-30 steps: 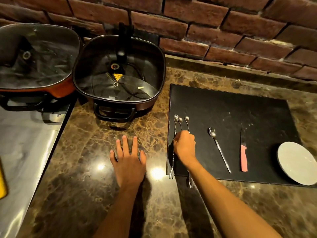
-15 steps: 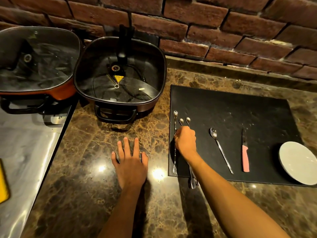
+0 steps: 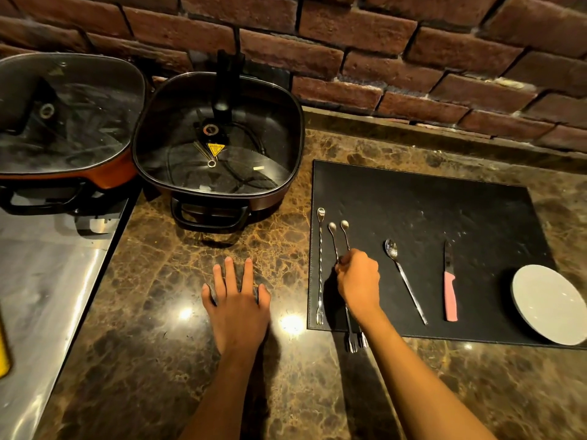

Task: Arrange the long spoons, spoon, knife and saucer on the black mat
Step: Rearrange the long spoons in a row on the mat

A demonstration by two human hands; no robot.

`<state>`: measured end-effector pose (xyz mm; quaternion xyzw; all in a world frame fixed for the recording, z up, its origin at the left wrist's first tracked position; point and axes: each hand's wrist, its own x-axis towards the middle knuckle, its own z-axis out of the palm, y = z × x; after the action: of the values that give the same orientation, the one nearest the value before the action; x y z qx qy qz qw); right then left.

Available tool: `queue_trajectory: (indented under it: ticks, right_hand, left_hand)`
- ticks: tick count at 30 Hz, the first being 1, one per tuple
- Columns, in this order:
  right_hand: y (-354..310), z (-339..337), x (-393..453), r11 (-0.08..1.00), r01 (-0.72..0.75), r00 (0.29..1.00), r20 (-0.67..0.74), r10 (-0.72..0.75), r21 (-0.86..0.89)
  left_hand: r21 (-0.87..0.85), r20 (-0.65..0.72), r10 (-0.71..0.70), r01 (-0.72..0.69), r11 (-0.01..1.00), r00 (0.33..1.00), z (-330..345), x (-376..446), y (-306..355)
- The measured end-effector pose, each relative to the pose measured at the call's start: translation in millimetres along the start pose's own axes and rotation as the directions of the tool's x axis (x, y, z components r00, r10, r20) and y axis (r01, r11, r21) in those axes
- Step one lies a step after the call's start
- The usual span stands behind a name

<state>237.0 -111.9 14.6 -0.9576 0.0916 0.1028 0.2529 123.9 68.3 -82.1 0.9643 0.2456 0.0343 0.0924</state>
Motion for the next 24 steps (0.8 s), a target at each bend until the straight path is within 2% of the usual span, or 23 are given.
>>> queue_trajectory:
  ticks: [3,8,24]
  right_hand:
    - [7.9,-2.0,-12.0,0.995,0.006,0.999,0.037,-0.002,-0.098]
    - [5.2,-2.4,-9.6,0.985,0.048,0.998,0.056,-0.039,-0.163]
    - [-14.1,2.6,23.5,0.995,0.055,0.997,0.052,-0.051,-0.084]
  left_hand:
    - [-0.003,0.005,0.003,-0.003,1.0,1.0,-0.9,-0.4,-0.1]
    - [-0.009,0.008,0.005,-0.005,1.0,1.0,-4.9,-1.0,1.1]
    - [-0.015,0.023,0.0,0.0,1.0,1.0,-7.7,-1.4,2.2]
